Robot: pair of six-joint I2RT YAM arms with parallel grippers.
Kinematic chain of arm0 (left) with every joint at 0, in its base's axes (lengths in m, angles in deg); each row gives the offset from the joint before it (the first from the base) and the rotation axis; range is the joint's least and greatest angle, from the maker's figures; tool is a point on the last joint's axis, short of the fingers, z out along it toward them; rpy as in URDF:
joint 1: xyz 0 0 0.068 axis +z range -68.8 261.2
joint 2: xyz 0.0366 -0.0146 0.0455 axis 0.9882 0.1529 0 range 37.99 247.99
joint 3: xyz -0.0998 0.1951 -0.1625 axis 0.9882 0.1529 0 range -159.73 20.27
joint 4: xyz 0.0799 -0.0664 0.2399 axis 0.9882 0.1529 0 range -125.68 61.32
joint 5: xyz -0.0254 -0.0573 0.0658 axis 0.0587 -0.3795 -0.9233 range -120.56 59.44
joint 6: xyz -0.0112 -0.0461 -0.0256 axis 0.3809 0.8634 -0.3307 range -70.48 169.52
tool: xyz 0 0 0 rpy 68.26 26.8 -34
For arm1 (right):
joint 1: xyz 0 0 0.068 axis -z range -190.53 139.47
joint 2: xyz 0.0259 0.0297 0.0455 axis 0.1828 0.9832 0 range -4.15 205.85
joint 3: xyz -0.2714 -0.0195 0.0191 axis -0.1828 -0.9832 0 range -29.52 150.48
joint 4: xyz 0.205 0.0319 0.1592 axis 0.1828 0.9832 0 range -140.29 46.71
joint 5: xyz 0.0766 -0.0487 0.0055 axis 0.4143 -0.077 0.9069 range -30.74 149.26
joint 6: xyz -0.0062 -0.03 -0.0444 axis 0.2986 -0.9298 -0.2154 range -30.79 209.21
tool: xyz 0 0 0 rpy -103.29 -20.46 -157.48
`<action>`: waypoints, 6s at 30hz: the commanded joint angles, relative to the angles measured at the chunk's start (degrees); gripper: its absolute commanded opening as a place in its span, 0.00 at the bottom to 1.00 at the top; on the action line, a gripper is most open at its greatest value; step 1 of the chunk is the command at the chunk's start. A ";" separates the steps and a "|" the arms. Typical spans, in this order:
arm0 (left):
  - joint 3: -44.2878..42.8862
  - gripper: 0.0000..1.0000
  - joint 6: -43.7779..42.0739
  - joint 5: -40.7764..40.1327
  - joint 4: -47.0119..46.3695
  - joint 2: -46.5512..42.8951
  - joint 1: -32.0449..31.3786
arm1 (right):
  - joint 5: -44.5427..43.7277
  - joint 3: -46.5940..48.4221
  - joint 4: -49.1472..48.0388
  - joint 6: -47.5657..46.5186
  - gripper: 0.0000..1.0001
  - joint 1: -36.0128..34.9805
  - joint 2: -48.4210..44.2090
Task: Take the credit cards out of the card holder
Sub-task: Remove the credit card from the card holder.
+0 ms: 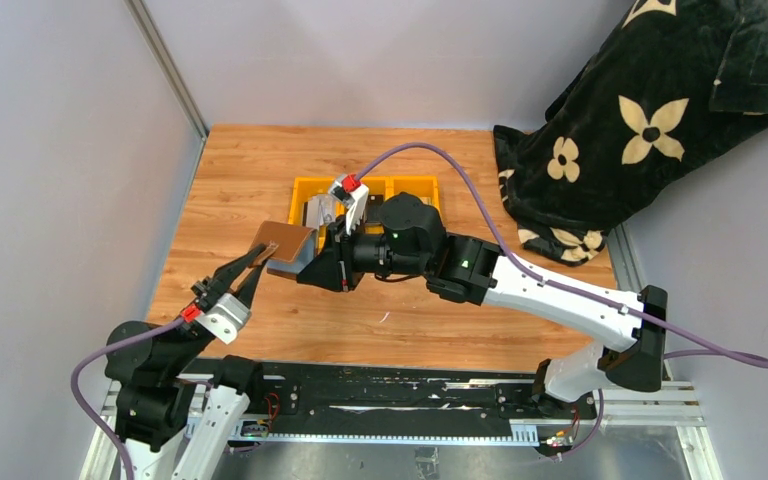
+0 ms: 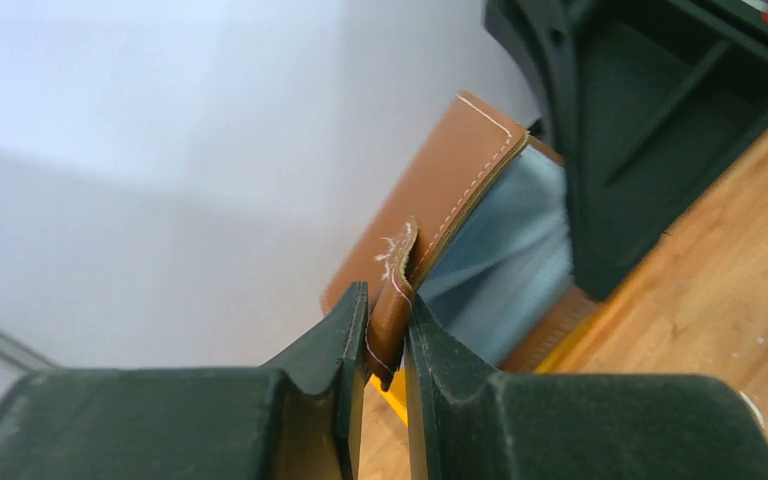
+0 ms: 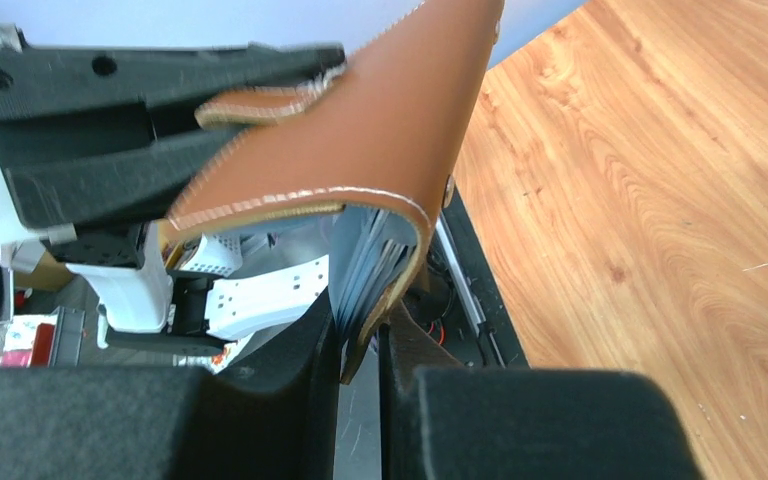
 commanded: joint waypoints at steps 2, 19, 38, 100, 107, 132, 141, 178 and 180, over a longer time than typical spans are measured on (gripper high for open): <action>0.85 0.18 2.88 -7.84 -4.87 -1.01 0.03 | 5.03 -1.49 -1.03 -1.13 0.00 -2.44 -3.25; 1.33 0.44 -10.61 8.61 8.94 -3.00 0.03 | 9.04 1.47 1.16 -1.56 0.00 -2.44 -1.79; -8.75 0.00 29.52 -4.77 -3.27 8.62 0.03 | 2.29 -19.91 -20.98 3.11 0.33 2.05 -14.82; -18.04 0.00 54.29 17.29 -5.66 15.71 0.03 | -4.57 -27.95 -36.19 -20.68 0.60 -4.47 -25.55; -18.46 0.00 54.52 16.88 -5.58 16.01 0.03 | -0.34 -27.76 -36.45 -22.03 0.68 -4.93 -25.21; -19.14 0.00 56.90 17.32 -5.97 16.51 0.03 | -7.24 -26.63 -34.26 -24.63 0.29 -7.10 -26.79; -18.94 0.00 56.77 17.67 -5.72 16.00 0.03 | -11.31 -26.63 -35.61 -24.05 0.13 -7.09 -26.70; -2.57 1.00 27.53 0.49 -7.32 6.03 0.03 | -58.61 15.30 3.80 -32.15 0.00 -19.46 6.25; -2.64 1.00 29.79 0.81 -6.93 6.71 0.08 | -60.19 19.27 6.25 -35.16 0.00 -20.34 9.64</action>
